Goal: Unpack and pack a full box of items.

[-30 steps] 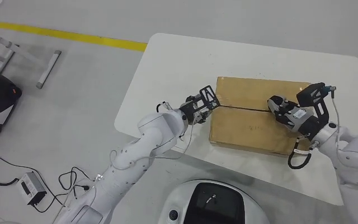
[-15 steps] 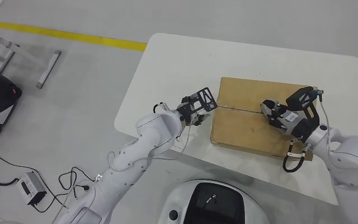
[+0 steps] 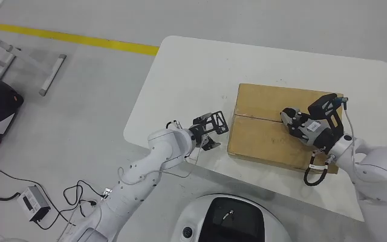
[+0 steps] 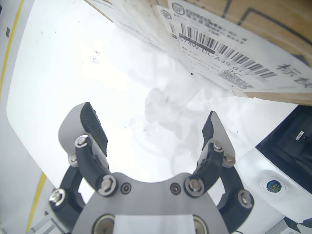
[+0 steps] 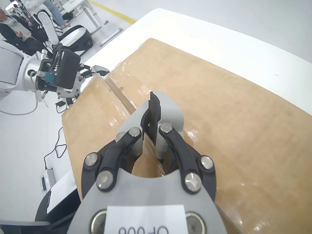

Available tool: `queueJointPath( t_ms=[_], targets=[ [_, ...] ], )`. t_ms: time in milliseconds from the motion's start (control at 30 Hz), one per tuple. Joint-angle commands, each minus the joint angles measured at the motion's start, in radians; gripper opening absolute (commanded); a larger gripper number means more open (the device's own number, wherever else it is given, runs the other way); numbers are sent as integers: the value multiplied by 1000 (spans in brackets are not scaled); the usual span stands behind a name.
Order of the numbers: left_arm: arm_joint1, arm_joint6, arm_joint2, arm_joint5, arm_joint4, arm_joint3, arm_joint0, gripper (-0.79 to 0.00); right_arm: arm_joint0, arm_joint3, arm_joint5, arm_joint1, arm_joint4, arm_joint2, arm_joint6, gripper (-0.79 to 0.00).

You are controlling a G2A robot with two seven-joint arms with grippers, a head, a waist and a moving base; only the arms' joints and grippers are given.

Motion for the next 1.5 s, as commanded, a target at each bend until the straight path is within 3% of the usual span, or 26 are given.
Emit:
queueJointPath(
  t_ms=[0, 533, 567, 667, 700, 1167, 1467],
  targets=[
    [-2, 10, 17, 6, 26, 23, -21, 0, 0, -1, 1, 0, 1, 2, 2, -785],
    [-37, 110, 134, 97, 91, 219, -161, 0, -13, -15, 5, 2, -1, 10, 6, -785],
    [-39, 113, 138, 101, 93, 225, -166, -74, -12, -15, 5, 2, 0, 9, 5, -785],
    [-43, 122, 147, 111, 103, 238, -178, -705, -10, -14, 5, 1, -1, 6, 4, -785],
    [-44, 125, 149, 113, 108, 242, -180, -785, -9, -12, 5, 1, -1, 5, 4, -785],
    [-46, 136, 114, 164, 154, 222, -163, -785, -11, -12, 5, 1, 0, 8, 2, -785],
    [-42, 133, 66, 172, 147, 153, -142, -785, -11, -17, 5, 2, 0, 8, 7, -785]
  ],
)
